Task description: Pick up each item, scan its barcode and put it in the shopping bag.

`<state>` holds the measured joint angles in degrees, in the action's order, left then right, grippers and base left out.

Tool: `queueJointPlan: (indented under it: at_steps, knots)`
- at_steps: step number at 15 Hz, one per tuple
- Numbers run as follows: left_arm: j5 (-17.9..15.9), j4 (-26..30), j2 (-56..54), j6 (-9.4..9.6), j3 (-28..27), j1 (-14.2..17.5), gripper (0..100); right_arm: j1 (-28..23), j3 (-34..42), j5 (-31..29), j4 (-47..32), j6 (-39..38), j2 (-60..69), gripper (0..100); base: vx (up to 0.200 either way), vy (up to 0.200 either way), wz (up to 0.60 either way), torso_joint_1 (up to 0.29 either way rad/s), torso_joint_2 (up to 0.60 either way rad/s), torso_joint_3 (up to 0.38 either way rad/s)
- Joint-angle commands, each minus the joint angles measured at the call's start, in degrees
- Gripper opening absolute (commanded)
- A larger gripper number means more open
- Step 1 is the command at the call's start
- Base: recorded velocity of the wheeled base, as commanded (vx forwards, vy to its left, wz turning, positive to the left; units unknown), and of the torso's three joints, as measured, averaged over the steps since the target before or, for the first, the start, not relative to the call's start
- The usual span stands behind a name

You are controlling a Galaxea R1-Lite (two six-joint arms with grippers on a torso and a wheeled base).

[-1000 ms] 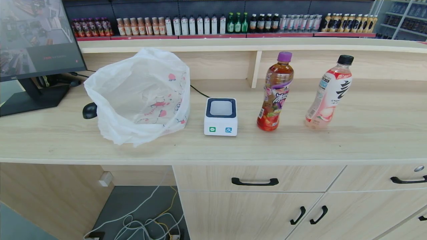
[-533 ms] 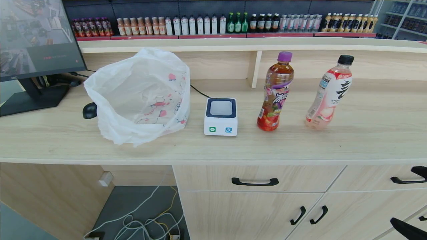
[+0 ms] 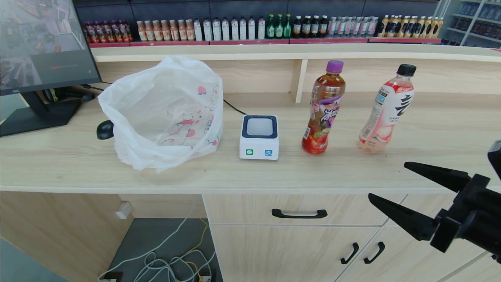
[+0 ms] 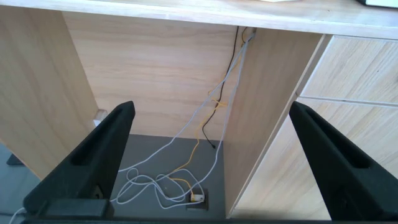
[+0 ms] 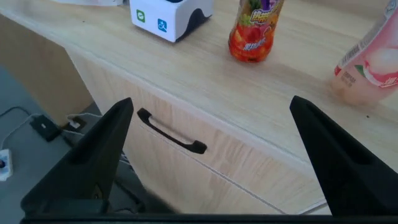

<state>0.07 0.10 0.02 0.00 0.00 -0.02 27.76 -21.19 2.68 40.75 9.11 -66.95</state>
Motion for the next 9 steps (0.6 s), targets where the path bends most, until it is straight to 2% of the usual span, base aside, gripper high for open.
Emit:
queueJointPlan:
  at_steps: [1, 3, 7, 9]
  knots:
    - [0.01, -0.01, -0.02, 0.0, 0.0, -0.06, 100, 7.31, -2.54, -7.43, 3.37, -5.41, -8.37, 100, 0.0, 0.0, 0.0, 0.0, 0.0, 0.0]
    - [0.01, -0.01, -0.02, 0.0, 0.0, 0.02, 100, 10.39, -5.18, -13.93, 7.32, -9.55, -12.68, 100, 0.0, 0.0, 0.0, 0.0, 0.0, 0.0]
    - [0.01, -0.01, -0.02, 0.0, 0.0, 0.02, 100, 11.88, -8.7, -21.58, 17.43, -9.28, -20.15, 100, 0.0, 0.0, 0.0, 0.0, 0.0, 0.0]
    - [0.01, -0.01, -0.02, 0.0, 0.0, 0.02, 100, 12.14, -10.54, -25.71, 27.01, -8.84, -26.21, 100, 0.0, 0.0, 0.0, 0.0, 0.0, 0.0]
